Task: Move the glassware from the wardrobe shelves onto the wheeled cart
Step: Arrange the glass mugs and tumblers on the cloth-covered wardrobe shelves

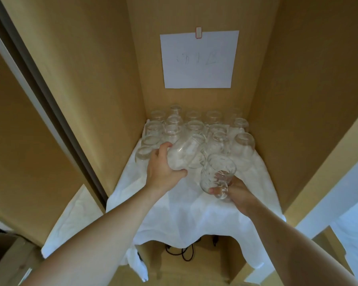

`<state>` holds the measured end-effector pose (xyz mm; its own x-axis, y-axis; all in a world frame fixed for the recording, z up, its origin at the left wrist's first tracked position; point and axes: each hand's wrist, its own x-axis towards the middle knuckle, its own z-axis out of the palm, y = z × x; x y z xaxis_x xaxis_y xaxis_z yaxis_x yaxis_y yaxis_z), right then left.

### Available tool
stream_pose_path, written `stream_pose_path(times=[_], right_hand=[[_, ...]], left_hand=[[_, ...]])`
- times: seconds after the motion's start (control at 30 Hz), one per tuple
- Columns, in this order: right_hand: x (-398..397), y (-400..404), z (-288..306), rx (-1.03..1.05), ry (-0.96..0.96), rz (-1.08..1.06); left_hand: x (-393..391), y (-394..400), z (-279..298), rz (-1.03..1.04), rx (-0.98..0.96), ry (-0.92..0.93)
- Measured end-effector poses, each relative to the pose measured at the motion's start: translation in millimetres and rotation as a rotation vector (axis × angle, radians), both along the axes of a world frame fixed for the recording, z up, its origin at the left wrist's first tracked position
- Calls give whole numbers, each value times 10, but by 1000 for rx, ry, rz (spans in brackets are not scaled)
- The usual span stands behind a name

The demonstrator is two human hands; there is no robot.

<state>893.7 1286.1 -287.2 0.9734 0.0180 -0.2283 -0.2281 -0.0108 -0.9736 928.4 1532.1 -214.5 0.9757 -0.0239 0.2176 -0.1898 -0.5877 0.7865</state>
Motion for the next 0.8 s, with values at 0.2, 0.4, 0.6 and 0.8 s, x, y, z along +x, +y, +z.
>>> stream_pose_path(times=[0.2,0.4,0.6,0.8], right_hand=[[-27,-25,30,19,-22,13],[-45,-29,32,42,-22,2],[-55,-19,32,49,-12,-25],[-47,-14,33,37,3,-59]], left_hand=[[36,-8,299,12,450,-41],[43,-267,544,-84,841,-96],[165,-394,593,-213,1174,-139],[339,-401,510,-306,1308,-138]])
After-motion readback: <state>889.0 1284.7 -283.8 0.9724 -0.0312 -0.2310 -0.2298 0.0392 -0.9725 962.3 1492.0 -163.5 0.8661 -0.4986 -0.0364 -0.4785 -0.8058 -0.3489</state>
